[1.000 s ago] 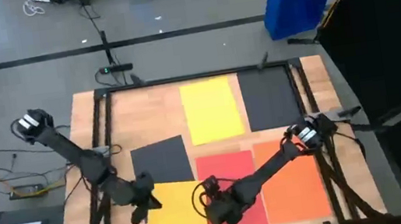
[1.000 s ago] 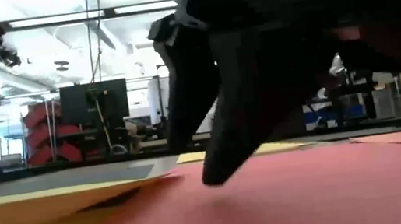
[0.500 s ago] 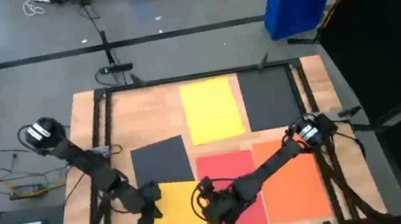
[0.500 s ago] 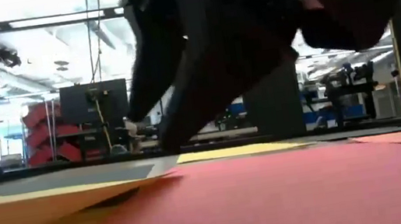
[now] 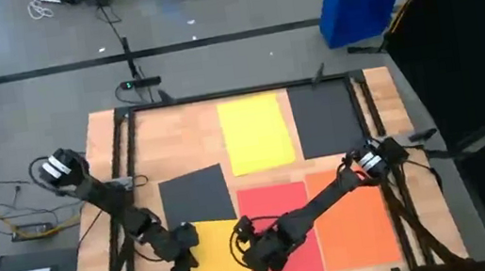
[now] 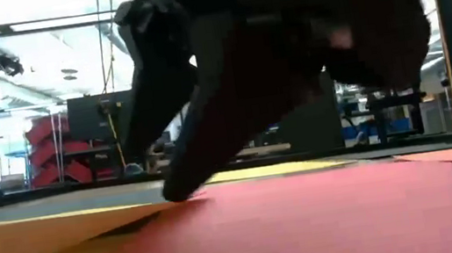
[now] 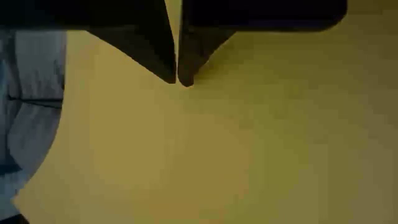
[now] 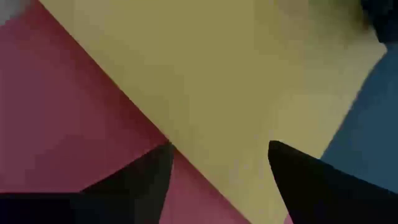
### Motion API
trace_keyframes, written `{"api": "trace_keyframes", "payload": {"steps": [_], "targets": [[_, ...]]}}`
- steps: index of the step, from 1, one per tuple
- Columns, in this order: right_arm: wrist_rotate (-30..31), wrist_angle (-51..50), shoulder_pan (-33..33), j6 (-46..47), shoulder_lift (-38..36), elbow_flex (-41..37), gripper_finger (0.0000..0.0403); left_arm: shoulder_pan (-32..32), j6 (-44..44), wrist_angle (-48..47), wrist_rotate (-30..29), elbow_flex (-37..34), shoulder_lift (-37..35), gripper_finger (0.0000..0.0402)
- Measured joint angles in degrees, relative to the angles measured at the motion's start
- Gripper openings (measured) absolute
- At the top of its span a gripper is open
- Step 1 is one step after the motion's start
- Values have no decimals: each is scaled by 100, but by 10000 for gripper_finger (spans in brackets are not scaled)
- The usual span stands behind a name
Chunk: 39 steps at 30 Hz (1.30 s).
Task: Organize paper
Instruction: Stack the yellow paper on top of the yellow paper
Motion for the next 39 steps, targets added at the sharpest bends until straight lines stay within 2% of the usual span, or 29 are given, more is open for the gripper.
{"api": "trace_keyframes", "payload": {"steps": [16, 27, 39], "targets": [[44, 167, 24, -198, 86, -21, 241, 4, -15, -21, 23, 1, 3, 0], [50, 771, -27, -306, 85, -310, 230, 4, -17, 1, 25, -5, 4, 0], [432, 1508, -89, -581, 86, -590, 217, 4, -36, -1, 0, -6, 7, 0]]}}
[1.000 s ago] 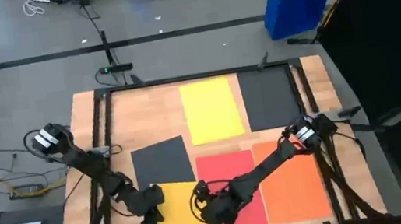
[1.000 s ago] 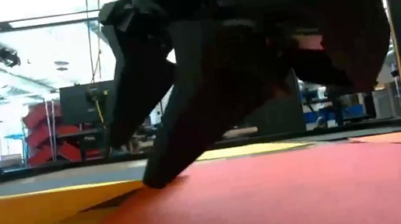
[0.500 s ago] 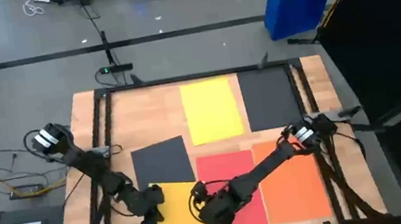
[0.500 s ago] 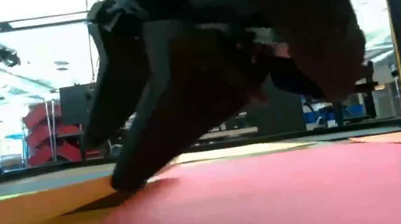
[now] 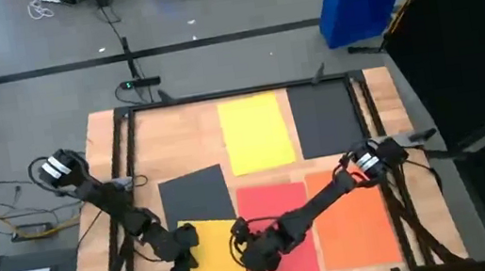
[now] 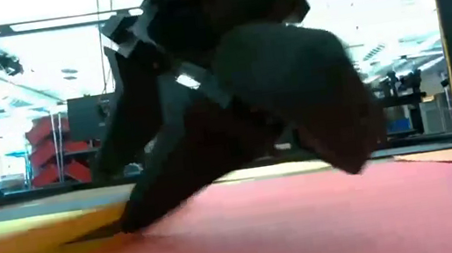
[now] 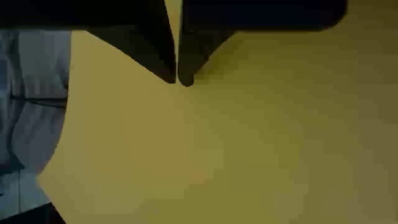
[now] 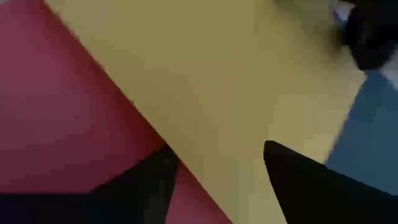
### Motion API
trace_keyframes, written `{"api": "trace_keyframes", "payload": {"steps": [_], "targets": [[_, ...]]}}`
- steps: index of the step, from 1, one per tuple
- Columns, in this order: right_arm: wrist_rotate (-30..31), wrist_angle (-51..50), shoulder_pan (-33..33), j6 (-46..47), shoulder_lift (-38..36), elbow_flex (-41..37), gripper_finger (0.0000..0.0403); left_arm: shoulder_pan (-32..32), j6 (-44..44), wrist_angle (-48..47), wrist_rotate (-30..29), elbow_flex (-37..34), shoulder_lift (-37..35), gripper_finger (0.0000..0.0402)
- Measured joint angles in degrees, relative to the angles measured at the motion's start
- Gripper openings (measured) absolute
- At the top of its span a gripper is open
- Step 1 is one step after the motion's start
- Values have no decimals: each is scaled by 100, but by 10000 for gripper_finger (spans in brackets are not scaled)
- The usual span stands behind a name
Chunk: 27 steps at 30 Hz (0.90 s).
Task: Organize paper
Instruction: Stack the yellow paper on top of the yellow paper
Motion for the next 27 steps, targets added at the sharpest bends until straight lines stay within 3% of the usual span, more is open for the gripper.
{"api": "trace_keyframes", "payload": {"steps": [13, 27], "targets": [[-123, 423, -28, -310, 0, 2, 208, 0, 1, 2, -10, -1, 0, 0], [-232, 536, -216, -729, 0, 4, 109, 0, 5, 7, -10, -1, 2, 0]]}}
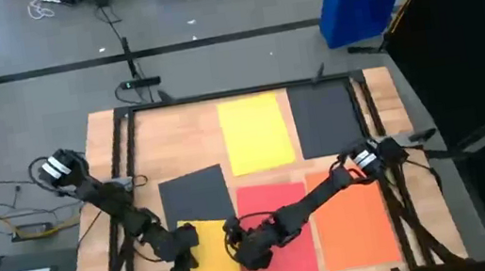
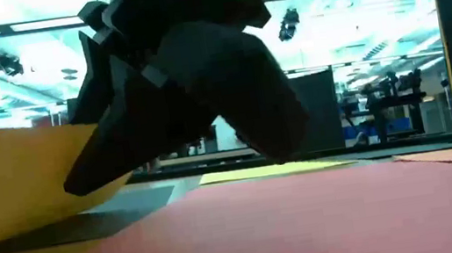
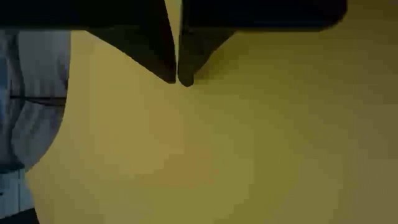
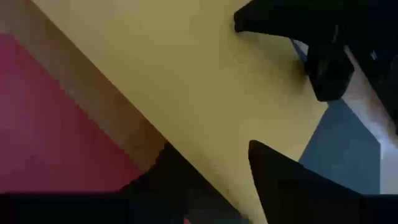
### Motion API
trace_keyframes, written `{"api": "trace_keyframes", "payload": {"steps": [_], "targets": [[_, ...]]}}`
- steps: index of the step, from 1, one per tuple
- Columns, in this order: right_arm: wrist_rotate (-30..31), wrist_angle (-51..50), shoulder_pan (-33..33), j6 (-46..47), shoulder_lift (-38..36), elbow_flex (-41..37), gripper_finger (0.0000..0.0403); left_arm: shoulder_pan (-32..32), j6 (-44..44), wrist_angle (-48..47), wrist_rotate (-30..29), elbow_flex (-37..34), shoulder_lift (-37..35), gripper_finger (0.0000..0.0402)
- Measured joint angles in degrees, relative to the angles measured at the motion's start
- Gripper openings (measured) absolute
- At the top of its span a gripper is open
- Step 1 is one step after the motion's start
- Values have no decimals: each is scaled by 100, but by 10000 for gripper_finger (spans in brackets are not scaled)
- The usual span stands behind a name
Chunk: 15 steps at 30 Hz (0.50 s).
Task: Organize paper
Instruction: Stack the yellow paper on top of the yellow paper
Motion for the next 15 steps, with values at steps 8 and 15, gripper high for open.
{"api": "trace_keyframes", "payload": {"steps": [8, 15], "targets": [[160, -13, -13, -176, 0, 0, 6, 0, 38, -2, -212, -2, 2, 0], [567, 197, 53, -247, -11, 2, 0, 4, 48, 190, -45, -13, -111, 0]]}}
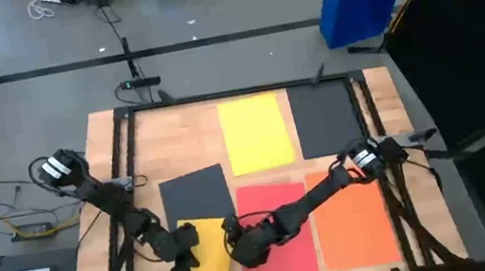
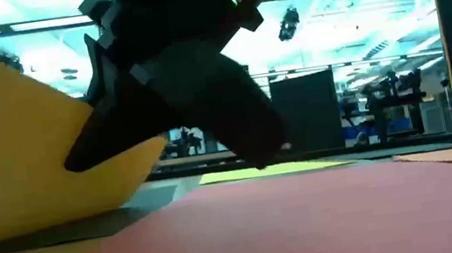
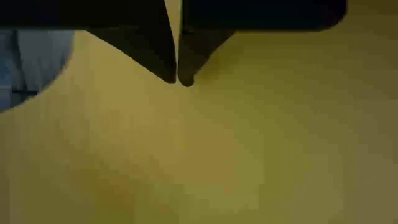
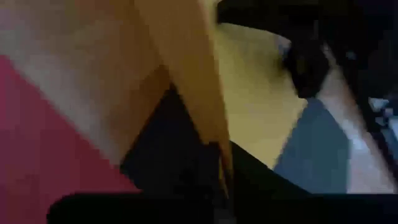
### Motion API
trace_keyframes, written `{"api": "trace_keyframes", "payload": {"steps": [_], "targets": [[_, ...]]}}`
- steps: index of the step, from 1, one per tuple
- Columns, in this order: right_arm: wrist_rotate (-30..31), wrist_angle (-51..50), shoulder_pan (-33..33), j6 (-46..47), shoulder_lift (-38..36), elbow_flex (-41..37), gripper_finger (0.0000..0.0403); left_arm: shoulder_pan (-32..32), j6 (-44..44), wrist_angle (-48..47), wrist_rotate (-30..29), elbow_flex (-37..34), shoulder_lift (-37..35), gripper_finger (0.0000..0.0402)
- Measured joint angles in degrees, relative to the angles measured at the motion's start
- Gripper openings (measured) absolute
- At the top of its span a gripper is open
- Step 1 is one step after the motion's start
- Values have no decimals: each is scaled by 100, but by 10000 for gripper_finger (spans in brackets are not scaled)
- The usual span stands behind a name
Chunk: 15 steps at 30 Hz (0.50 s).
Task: Organize paper
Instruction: Stack the yellow paper on top of the yellow paper
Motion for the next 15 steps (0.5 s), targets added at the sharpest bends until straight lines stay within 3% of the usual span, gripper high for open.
{"api": "trace_keyframes", "payload": {"steps": [8, 15], "targets": [[236, 26, 100, 108, -45, 265, 0, -2, 303, -117, -392, 2, -881, 0], [933, -43, 188, -73, -46, 271, 0, -4, 694, -1133, -1163, 4, -1920, 0]]}}
